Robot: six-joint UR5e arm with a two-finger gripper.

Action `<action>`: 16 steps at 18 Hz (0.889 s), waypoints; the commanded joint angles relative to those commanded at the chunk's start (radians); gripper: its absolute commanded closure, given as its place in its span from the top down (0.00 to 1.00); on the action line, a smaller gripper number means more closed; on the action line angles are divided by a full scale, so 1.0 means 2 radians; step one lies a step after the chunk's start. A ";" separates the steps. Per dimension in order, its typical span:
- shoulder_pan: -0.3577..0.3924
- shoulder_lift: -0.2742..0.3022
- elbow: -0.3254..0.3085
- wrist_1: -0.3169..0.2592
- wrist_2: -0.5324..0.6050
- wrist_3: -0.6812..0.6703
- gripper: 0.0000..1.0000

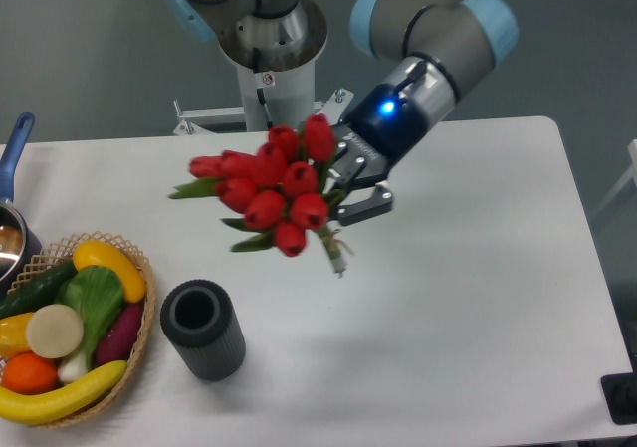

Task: Insert the flowers into the vase
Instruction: 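Carry the tulips toward the dark grey vase, stems pointing down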

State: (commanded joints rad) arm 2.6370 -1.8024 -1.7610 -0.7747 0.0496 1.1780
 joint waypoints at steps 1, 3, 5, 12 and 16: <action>-0.001 0.000 0.000 0.000 -0.015 0.000 0.30; -0.004 0.000 -0.001 0.000 -0.027 0.000 0.30; -0.015 -0.001 0.000 0.000 -0.031 0.000 0.30; -0.049 -0.018 0.013 0.000 -0.034 0.000 0.30; -0.062 -0.027 0.015 0.000 -0.053 0.000 0.30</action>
State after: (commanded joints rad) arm 2.5127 -1.8561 -1.7318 -0.7747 -0.0567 1.1781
